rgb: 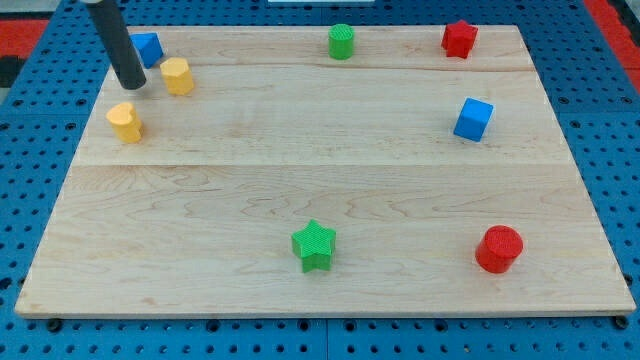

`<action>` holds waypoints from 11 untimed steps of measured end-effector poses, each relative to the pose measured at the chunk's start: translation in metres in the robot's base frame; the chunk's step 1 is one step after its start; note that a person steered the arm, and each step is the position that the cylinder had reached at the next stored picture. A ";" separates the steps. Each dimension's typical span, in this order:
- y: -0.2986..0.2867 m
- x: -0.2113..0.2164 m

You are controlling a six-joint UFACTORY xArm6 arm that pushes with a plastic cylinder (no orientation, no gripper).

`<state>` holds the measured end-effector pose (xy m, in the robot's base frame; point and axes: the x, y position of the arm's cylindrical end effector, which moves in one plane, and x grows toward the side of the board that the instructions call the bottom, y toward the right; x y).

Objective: Drag the yellow hexagon to the bottom left

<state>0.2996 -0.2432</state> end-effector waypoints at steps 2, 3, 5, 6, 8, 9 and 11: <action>0.055 -0.012; 0.081 0.013; 0.133 0.012; 0.135 0.039; 0.130 0.112; 0.149 0.139; 0.098 0.212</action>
